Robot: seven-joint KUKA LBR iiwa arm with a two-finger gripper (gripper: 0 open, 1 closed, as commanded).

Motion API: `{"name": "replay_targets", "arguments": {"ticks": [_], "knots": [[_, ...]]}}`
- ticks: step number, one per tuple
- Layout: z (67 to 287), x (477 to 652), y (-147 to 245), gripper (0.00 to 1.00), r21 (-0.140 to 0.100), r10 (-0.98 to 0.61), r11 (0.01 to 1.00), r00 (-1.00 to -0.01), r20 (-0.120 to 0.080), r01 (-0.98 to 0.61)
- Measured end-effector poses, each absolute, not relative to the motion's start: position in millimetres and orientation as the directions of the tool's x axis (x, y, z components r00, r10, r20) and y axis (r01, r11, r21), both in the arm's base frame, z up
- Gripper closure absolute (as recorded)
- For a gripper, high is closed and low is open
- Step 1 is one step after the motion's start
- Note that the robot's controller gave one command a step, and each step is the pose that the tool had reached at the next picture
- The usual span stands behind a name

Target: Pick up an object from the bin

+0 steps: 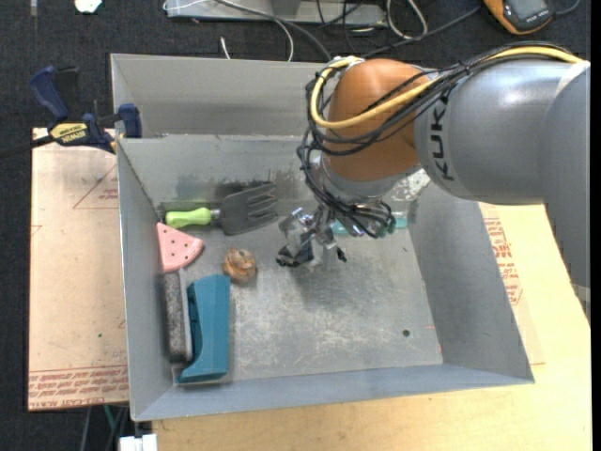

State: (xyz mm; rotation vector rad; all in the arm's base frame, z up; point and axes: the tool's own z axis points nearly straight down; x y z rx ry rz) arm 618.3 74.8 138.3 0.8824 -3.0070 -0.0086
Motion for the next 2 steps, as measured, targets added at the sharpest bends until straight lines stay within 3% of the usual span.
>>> {"name": "replay_targets", "arguments": {"ticks": [1, 2], "knots": [[170, 619.7, 80, 1.0, 0.004, -0.467, 0.884, -0.884, -0.004, -0.467], [240, 624.4, 67, 1.0, 0.005, -0.371, 0.929, -0.929, -0.003, -0.371]]}}
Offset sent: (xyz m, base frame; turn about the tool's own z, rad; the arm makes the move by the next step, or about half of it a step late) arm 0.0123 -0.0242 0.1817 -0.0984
